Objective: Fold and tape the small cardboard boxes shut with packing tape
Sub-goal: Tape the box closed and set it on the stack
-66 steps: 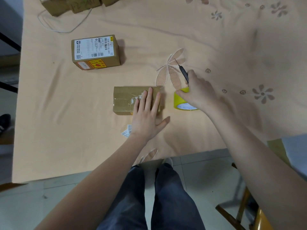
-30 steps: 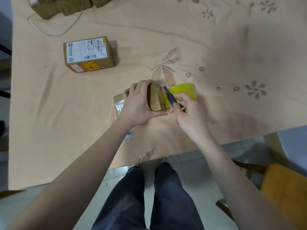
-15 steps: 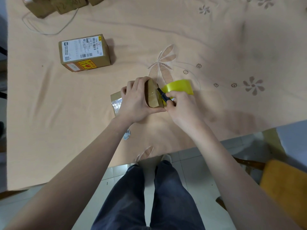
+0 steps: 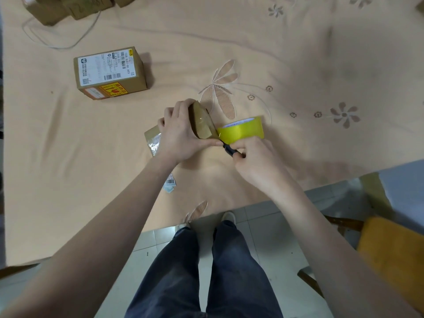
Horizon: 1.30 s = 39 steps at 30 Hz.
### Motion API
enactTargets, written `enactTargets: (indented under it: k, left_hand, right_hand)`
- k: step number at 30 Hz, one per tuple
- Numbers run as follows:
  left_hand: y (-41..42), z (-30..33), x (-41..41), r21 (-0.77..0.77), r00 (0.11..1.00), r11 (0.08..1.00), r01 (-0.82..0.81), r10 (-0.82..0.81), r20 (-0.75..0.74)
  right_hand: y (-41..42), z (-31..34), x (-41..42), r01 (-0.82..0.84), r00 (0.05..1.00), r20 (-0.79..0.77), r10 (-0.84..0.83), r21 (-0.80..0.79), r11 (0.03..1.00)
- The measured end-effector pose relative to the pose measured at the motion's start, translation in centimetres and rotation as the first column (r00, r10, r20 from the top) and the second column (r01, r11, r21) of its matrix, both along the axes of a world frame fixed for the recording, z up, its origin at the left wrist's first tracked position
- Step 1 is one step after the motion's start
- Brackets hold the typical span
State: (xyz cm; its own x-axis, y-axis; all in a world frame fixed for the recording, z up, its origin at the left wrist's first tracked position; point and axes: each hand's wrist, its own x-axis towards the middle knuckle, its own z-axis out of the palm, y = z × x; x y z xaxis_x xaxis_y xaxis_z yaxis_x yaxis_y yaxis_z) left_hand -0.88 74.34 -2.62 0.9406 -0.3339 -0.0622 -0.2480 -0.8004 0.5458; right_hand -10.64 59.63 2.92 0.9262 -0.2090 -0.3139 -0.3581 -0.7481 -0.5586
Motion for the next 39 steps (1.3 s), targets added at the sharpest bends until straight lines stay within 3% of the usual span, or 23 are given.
enactTargets:
  k: [6,11,16,21,25,29,33,36,39]
  left_hand:
    - [0.9,1.6,0.9,-0.063,0.999,0.998,0.007,-0.011,-0.05]
    - [2.4,1.7,0.9,-0.22,0.998,0.976,0.004,-0.018,-0.059]
    - [4.0,1.7,0.9,-0.379,0.996,0.924,-0.043,0.011,-0.087]
    - [4.6,2.8,-0.2,-0.498,0.998,0.866,-0.055,0.031,-0.056]
    - [4.4,3.8,-1.9,-0.557,0.997,0.827,-0.071,0.079,-0.01]
    - [3.9,3.7,-3.5,-0.604,0.98,0.774,-0.191,0.185,-0.074]
    - [5.1,3.5,-4.5,-0.637,0.964,0.727,-0.258,0.147,-0.223]
    - [7.5,3.7,-4.3,-0.745,0.923,0.584,-0.322,0.018,-0.384]
    - [8.5,3.7,-4.0,-0.736,0.945,0.611,-0.292,0.067,-0.32]
  right_hand:
    - [0.7,-1.3,-0.3,0.034,0.999,0.031,-0.036,0.077,0.996]
    - [0.1,-2.9,-0.3,0.112,0.989,0.076,-0.127,0.177,0.978]
    - [0.0,-3.7,0.3,0.24,0.967,-0.018,-0.255,0.41,0.88]
    - [2.0,-2.0,1.5,0.283,0.923,0.067,-0.378,0.546,0.788]
    - [4.1,0.3,2.8,0.201,0.946,0.086,-0.312,0.601,0.774]
    - [6.3,1.0,4.0,0.17,0.944,0.087,-0.317,0.695,0.698]
    - [7.4,0.6,5.1,0.177,0.941,0.105,-0.323,0.66,0.73]
    - [7.1,0.5,5.6,0.116,0.964,0.11,-0.241,0.642,0.757]
    - [6.8,0.5,5.9,0.057,0.977,0.13,-0.171,0.61,0.79]
